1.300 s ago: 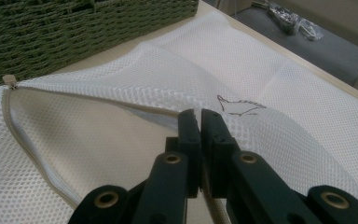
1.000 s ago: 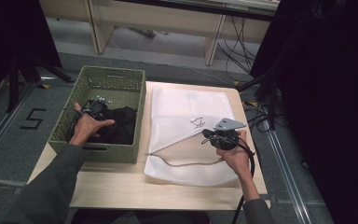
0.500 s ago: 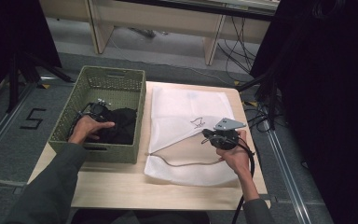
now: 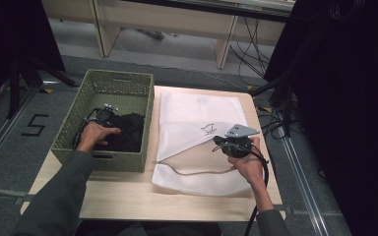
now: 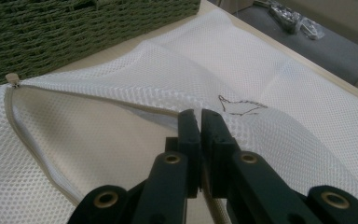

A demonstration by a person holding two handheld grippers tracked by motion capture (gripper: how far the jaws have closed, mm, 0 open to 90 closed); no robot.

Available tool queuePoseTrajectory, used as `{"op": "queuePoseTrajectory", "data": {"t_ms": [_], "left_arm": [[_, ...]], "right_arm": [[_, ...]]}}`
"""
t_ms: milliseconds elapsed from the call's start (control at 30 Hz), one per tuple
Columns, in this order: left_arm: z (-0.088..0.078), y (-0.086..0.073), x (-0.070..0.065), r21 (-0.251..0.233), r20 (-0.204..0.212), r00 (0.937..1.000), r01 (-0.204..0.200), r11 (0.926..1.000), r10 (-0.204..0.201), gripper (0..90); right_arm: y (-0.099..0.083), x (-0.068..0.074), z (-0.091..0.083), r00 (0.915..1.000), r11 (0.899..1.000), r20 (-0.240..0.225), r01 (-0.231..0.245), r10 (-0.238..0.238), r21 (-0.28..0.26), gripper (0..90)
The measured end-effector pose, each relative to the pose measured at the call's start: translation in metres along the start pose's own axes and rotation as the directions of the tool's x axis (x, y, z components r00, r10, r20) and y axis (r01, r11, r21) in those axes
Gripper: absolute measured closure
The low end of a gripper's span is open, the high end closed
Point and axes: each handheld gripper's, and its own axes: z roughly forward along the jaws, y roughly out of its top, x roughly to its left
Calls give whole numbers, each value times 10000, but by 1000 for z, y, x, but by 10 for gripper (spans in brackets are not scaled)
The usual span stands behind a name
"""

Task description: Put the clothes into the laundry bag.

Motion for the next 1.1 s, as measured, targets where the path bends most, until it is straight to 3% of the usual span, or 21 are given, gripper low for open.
{"op": "queuePoseTrajectory", "data": {"t_ms": [100, 267, 333, 533, 700, 767, 833, 900, 933, 1000, 1100], "left_arm": [[1, -2, -2, -584, -104, 9999, -33, 9983, 27, 519], [-3, 3, -5, -504, -337, 9974, -655, 9966, 638, 609], [-4, 6, -6, -378, -321, 9966, -769, 9963, 757, 628], [-19, 14, -6, -694, -325, 9933, -1131, 9912, 1111, 637], [-42, 27, -8, -1094, -116, 9941, -1084, 9881, 1077, 643], [-50, 32, -10, -1290, -148, 9925, -1222, 9841, 1213, 644], [-64, 38, -12, -1127, -162, 9896, -1439, 9832, 1430, 644], [-76, 43, -14, -1345, -204, 9869, -1611, 9777, 1598, 644], [-81, 45, -14, -1392, -226, 9869, -1614, 9770, 1598, 644], [-92, 49, -15, -1768, -271, 9860, -1670, 9700, 1648, 644], [-112, 55, -16, -1951, -336, 9820, -1887, 9625, 1857, 645]], "right_arm": [[2, -2, -1, 10000, 10000, 26, 61, -61, 28, 877], [1, -2, -2, 9999, 9999, 35, -97, 97, -104, 877], [1, -3, -1, 9999, 9999, 61, -80, 81, -150, 877], [1, -3, -2, 9998, 9998, 36, -170, 170, -117, 877], [1, -3, -2, 9999, 9998, 55, -152, 153, -144, 876], [1, -4, -2, 9998, 9995, 189, 32, -27, -309, 877], [2, -4, -3, 9999, 9998, 110, 44, -42, -179, 877], [1, -4, -2, 9998, 9996, 184, 46, -40, -296, 876], [2, -3, -3, 9997, 9996, 90, -203, 205, -198, 877], [1, -3, -2, 9999, 9996, 100, -111, 114, -278, 877], [1, -4, -2, 9998, 9995, 191, 39, -33, -321, 876]]}}
